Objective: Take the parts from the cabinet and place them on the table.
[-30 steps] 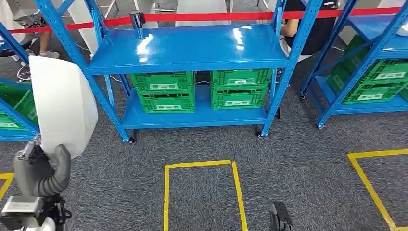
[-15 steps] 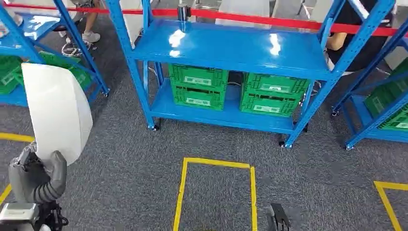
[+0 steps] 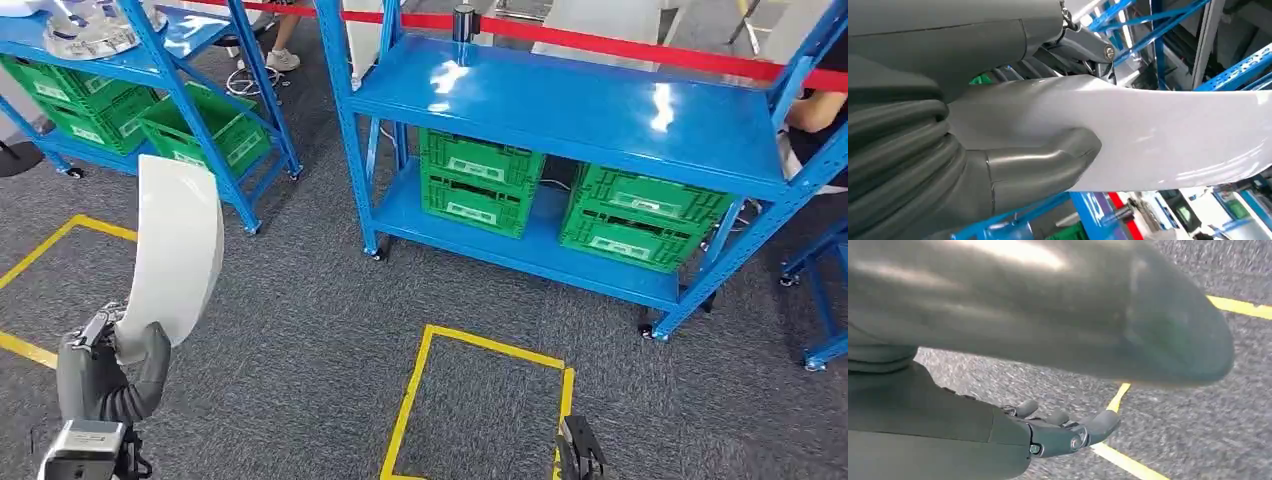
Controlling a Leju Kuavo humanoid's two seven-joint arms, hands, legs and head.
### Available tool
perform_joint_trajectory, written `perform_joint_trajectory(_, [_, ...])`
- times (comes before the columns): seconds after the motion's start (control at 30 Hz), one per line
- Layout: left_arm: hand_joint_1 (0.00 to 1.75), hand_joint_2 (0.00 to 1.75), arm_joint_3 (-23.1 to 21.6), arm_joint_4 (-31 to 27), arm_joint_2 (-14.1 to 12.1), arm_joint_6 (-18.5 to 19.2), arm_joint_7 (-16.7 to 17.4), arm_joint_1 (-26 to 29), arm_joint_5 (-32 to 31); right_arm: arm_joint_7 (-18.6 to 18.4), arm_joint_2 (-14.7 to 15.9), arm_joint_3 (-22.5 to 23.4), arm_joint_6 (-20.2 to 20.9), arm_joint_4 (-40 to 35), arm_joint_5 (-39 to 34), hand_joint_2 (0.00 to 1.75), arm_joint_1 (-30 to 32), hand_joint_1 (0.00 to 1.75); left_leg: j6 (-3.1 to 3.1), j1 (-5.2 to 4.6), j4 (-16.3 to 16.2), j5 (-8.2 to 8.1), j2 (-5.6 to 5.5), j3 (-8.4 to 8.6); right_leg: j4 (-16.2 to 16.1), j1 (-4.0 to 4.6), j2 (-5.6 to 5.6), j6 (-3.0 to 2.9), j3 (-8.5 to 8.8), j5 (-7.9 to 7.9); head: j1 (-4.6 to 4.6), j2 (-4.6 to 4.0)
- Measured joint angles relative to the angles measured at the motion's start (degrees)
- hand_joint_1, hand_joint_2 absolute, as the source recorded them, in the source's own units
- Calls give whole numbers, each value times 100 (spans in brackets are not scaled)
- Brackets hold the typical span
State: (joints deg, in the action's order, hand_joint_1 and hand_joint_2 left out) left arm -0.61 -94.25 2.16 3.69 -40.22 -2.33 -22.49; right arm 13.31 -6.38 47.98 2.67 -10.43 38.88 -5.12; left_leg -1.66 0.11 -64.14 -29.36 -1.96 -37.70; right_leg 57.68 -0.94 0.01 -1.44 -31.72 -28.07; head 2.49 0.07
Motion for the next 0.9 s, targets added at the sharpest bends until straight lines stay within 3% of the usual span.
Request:
perform_joint_trajectory(0.03, [175, 175, -9, 53, 9, 9, 0, -56, -33, 2, 2, 0, 6, 0, -2, 0, 16, 0, -30, 18, -480, -244, 106, -214, 1, 15, -90, -6, -3, -3, 0, 0])
perform_joint_trajectory(0.07, [175, 175, -24, 111, 26, 17, 7, -103, -70, 2, 7, 0, 13, 0, -4, 0, 24, 0, -51, 30, -916, -426, 138, -407, 3, 23, -182, -7, -10, -4, 2, 0])
perform_joint_trajectory(0.1, [175, 175, -44, 180, 28, 31, 11, -153, -88, 4, 13, 0, 15, 0, -11, 0, 24, 0, -70, 43, -1215, -497, 153, -530, 5, 24, -276, -7, -18, -4, 0, 0])
perform_joint_trajectory(0.13, [175, 175, -50, 241, 31, 42, 24, -191, -114, 9, 13, 0, 15, 0, -11, 0, 21, 0, -78, 51, -1181, -422, 168, -490, 5, 24, -348, -5, -17, -3, 0, 0])
perform_joint_trajectory(0.2, [175, 175, -52, 326, 35, 46, 46, -265, -123, 9, 11, 0, 26, 0, -33, 0, 17, 0, -72, 58, -395, -16, 242, -20, 8, 24, -496, 6, -2, -9, 0, 0])
perform_joint_trajectory(0.23, [175, 175, -55, 352, 35, 46, 48, -312, -127, 9, 11, 0, 26, 0, -37, 0, 17, 0, -51, 53, 188, 198, 389, 323, 17, 24, -564, 23, 14, -19, -2, 0])
perform_joint_trajectory(0.27, [175, 175, -55, 370, 37, 46, 50, -366, -127, 11, 13, 0, 28, 0, -46, 0, 21, 0, -23, 8, 573, 150, 683, 511, 23, 48, -626, 56, 18, -31, 0, 0])
perform_joint_trajectory(0.3, [175, 175, -66, 394, 50, 46, 53, -408, -131, 13, 13, 0, 24, 0, -44, 0, 21, 0, 69, -9, 597, 192, 603, 528, 46, 75, -671, 99, 5, -44, 5, 0])
perform_joint_trajectory(0.4, [175, 175, -79, 450, 50, 48, 57, -428, -138, 13, 22, 0, 20, 0, -46, 0, 13, 0, 155, -50, 584, 217, 396, 444, 27, 63, -839, 189, 32, -24, 9, 0])
perform_joint_trajectory(0.43, [175, 175, -83, 457, 52, 48, 57, -437, -138, 13, 22, 0, 20, 0, -46, 0, 7, 0, 216, -10, 635, 265, 321, 483, 42, 54, -864, 228, 21, -62, 9, 0])
perform_joint_trajectory(0.47, [175, 175, -92, 464, 59, 46, 48, -456, -140, 17, 22, 0, 20, 0, -46, 0, 5, 0, 244, 4, 644, 282, 268, 473, 177, 20, -528, 263, -9, -177, 22, 0])
perform_joint_trajectory(0.5, [175, 175, -94, 483, 63, 46, 57, -500, -140, 15, 22, 0, 31, 2, -46, 0, 10, 0, 277, 13, 643, 301, 217, 453, 528, 4, -243, 279, -162, -408, 26, 0])
perform_joint_trajectory(0.53, [175, 175, -109, 509, 87, 48, 57, -519, -140, 15, 24, 0, 28, 0, -52, 0, 27, 0, 291, 12, 643, 310, 143, 435, 1019, 1, -89, 293, -392, -654, 48, 0])
perform_joint_trajectory(0.57, [175, 175, -122, 538, 96, 50, 61, -522, -140, 15, 28, 0, 28, 0, -52, 0, 48, 0, 300, 6, 639, 316, 68, 419, 1487, 6, -35, 299, -621, -847, 48, 0])
perform_joint_trajectory(0.6, [175, 175, -127, 571, 101, 52, 72, -525, -140, 13, 33, 2, 28, 2, -55, 0, 68, 0, 303, 3, 631, 320, -10, 403, 1823, 14, -16, 301, -797, -928, 48, 0])
perform_joint_trajectory(0.63, [175, 175, -127, 621, 101, 55, 94, -536, -140, 15, 33, 2, 28, 2, -61, 0, 86, 0, 297, 3, 615, 326, -101, 390, 1879, 13, -9, 298, -847, -857, 46, 0])
perform_joint_trajectory(0.67, [175, 175, -127, 661, 101, 55, 105, -557, -140, 17, 33, 2, 33, 0, -61, 0, 95, 0, 289, 5, 594, 331, -193, 379, 1641, 8, -3, 286, -749, -661, 48, 0])
perform_joint_trajectory(0.7, [175, 175, -127, 695, 101, 55, 109, -581, -138, 35, 35, 2, 37, 0, -61, 0, 95, 0, 277, 10, 572, 331, -297, 374, 1135, -3, 20, 274, -509, -371, 48, 0])
perform_joint_trajectory(0.73, [175, 175, -127, 717, 103, 55, 111, -596, -134, 48, 35, 2, 39, 0, -59, 0, 93, 0, 258, 17, 549, 328, -371, 372, 592, -20, 124, 270, -238, -117, 48, 0])
perform_joint_trajectory(0.77, [175, 175, -127, 737, 105, 55, 110, -607, -125, 63, 35, 2, 39, 0, -57, 0, 92, 0, 229, 27, 524, 325, -430, 351, 174, -59, 467, 267, -56, -63, 48, 0])
perform_joint_trajectory(0.8, [175, 175, -127, 754, 107, 52, 109, -617, -118, 74, 33, 2, 41, 2, -46, 0, 96, 0, 176, 1, 505, 327, -500, 310, 145, -31, 584, 277, -43, -104, 46, 0])
perform_joint_trajectory(0.83, [175, 175, -127, 776, 118, 52, 107, -622, -118, 87, 33, 0, 41, 2, -42, 0, 95, 0, 130, 7, 514, 353, -556, 275, 149, -29, 461, 241, -65, -82, 44, 0])
perform_joint_trajectory(0.9, [175, 175, -127, 809, 120, 46, 94, -621, -107, 94, 33, 2, 41, 0, -28, 0, 91, 0, 37, 38, 574, 414, -699, 255, 153, 9, 343, 177, -72, -61, 46, 0])
